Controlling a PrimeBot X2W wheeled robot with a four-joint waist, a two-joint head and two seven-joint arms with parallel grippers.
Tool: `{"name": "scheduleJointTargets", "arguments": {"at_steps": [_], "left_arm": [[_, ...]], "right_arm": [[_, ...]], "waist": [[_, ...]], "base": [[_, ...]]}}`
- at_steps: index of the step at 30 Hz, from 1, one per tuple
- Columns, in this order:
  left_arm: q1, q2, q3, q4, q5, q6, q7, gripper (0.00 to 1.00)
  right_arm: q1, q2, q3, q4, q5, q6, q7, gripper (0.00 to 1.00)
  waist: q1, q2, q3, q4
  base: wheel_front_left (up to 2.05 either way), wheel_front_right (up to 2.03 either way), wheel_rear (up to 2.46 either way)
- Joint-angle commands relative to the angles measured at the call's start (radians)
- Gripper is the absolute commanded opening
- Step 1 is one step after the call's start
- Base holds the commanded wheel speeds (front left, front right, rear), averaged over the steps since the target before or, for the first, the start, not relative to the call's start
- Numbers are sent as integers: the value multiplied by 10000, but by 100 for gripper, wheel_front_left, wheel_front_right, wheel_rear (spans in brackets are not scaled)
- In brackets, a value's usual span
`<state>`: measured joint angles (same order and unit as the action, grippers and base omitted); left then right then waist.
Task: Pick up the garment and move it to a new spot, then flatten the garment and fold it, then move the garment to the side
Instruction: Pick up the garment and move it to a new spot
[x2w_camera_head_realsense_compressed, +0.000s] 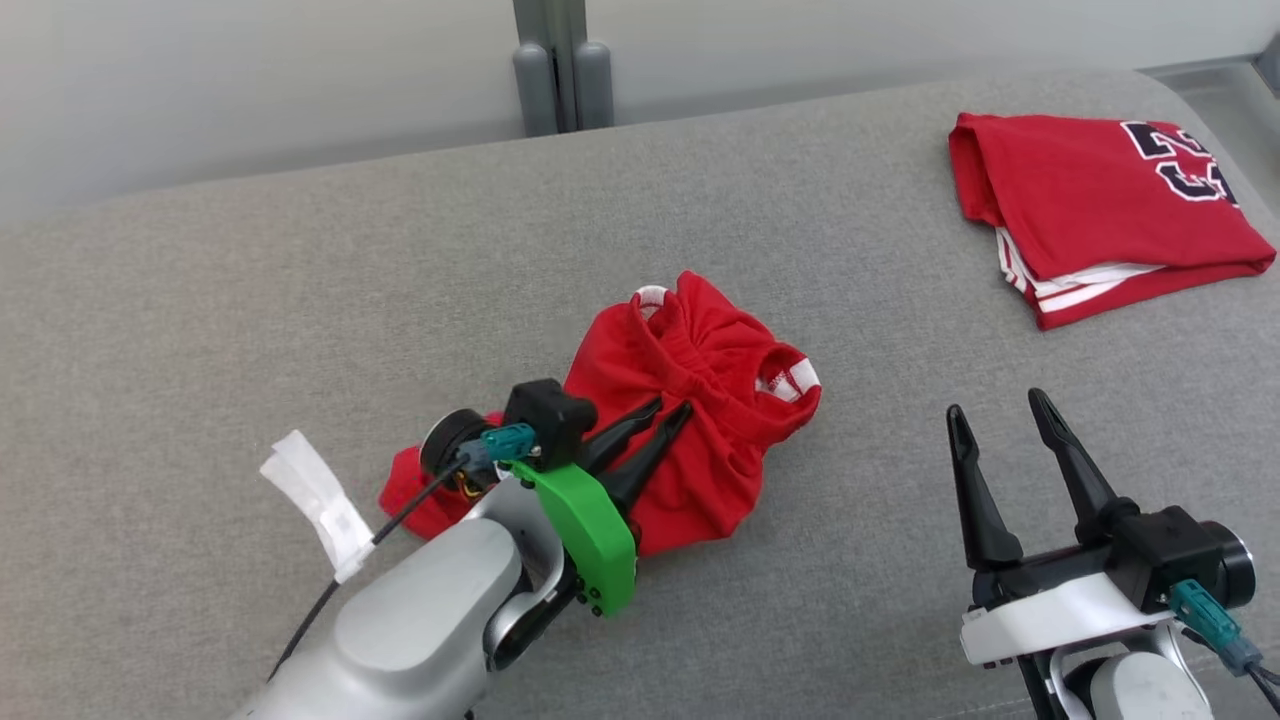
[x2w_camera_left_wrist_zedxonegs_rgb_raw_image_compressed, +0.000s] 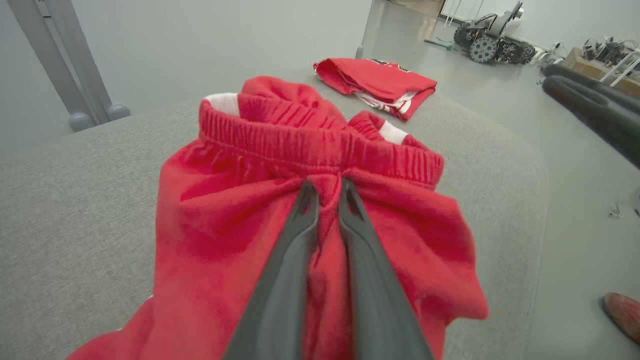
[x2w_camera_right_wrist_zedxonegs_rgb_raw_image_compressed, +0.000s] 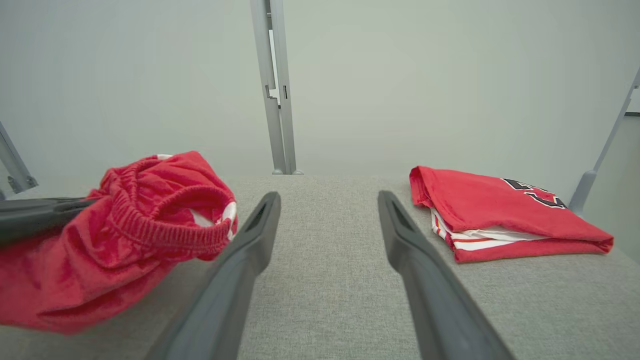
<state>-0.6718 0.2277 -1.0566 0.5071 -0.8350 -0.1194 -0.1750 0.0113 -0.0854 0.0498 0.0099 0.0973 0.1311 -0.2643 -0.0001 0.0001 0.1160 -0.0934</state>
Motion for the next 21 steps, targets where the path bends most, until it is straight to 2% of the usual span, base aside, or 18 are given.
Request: {"name": "scheduleJointTargets", "arguments": {"at_steps": [1,6,7,8,9,14,17,21], "left_arm": [[-294,-93,-180,376,330,-35,-162,0],[-531,-606,-646,1597,624,-95,-502,0],[-572,-693,-704,1789,608,-111,-574,36],[-579,-756,-774,1944,613,-99,-628,87],[-586,-837,-814,2104,577,-107,-683,100],[-539,-1122,-880,2277,470,-112,-866,100],[-384,-1172,-409,1856,748,-67,-909,100],[461,-932,535,902,1510,520,-899,100]], "right_arm": [[-225,25,64,-30,-66,-7,1,100],[-539,70,187,-13,-97,-7,1,100],[-577,79,180,-9,-108,-7,1,100],[-592,86,174,12,-119,-7,1,100],[-592,96,157,38,-127,-7,1,100],[-379,61,150,222,-145,-7,2,100],[-192,19,142,322,-101,-7,2,100],[208,-6,174,525,47,-7,2,100]], "waist": [[1,-1,797,-452],[1,-1,1383,-699],[1,-1,1436,-709],[1,-1,1453,-708],[1,-1,1452,-686],[1,-1,1028,-370],[1,-1,494,3],[1,-1,-348,663]], "base": [[0,0,0],[0,0,0],[0,0,0],[0,0,0],[0,0,0],[0,0,0],[0,0,0],[0,0,0]]}}
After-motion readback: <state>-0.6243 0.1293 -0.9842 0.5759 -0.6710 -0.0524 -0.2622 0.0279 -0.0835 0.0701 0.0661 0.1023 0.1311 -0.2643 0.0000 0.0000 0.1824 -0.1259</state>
